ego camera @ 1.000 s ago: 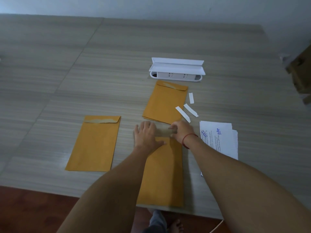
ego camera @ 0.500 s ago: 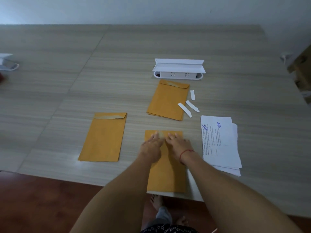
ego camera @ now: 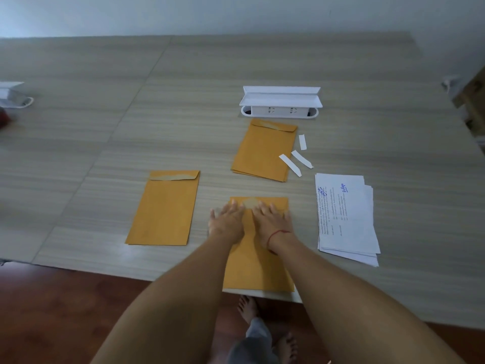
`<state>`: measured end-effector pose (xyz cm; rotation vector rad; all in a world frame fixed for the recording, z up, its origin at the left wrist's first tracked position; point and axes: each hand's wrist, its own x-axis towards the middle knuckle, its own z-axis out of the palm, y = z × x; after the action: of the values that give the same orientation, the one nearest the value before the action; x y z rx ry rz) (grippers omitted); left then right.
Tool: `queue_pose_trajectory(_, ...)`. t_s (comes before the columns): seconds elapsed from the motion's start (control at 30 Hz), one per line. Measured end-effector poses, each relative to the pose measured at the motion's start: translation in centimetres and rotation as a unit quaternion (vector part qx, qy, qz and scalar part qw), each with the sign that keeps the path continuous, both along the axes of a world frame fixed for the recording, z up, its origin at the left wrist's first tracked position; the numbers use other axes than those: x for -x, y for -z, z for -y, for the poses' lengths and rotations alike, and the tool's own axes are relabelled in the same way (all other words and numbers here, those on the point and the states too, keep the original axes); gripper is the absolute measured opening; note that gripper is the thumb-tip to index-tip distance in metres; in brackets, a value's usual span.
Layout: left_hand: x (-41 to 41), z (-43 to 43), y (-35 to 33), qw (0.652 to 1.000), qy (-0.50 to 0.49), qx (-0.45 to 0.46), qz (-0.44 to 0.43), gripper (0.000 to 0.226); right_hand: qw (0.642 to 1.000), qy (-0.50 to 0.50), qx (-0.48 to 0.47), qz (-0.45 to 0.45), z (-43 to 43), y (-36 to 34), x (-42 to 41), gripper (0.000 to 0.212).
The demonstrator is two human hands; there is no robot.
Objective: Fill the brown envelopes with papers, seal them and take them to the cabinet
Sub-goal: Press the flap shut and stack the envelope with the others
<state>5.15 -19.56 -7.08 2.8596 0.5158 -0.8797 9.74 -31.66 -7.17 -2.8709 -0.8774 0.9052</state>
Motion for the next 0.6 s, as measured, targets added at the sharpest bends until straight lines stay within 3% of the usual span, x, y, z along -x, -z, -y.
queue_pose_trajectory(0.17, 0.0, -0.2, -0.1, 1.000, -0.013, 0.024, -0.005, 0.064, 0.996, 0.052, 0.075, 0.015, 2.2, -0.9, -1.7, 0.069)
queue_pose_trajectory(0.27, 0.1, 0.1, -0.5, 0.995, -0.069, 0.075, 0.014, 0.060, 0.991, 0.127, 0.041, -0.014, 3.3, -1.9, -1.2, 0.065)
queue_pose_trajectory(0.37, 0.8, 1.0, -1.5, 0.976, -0.172, 0.092, 0.094, 0.052, 0.977, 0.213, -0.025, 0.003, 3.4, -2.3, -0.6, 0.044)
queue_pose_trajectory(0.43, 1.2, 1.6, -2.1, 0.967, -0.224, 0.077, 0.094, 0.063, 0.951, 0.300, -0.069, -0.025, 2.7, -2.1, -0.5, 0.041)
queue_pose_trajectory(0.6, 1.8, 2.3, -1.4, 0.930, -0.352, 0.082, 0.063, 0.110, 0.887, 0.442, -0.101, -0.087, 1.8, -1.2, -0.2, 0.064)
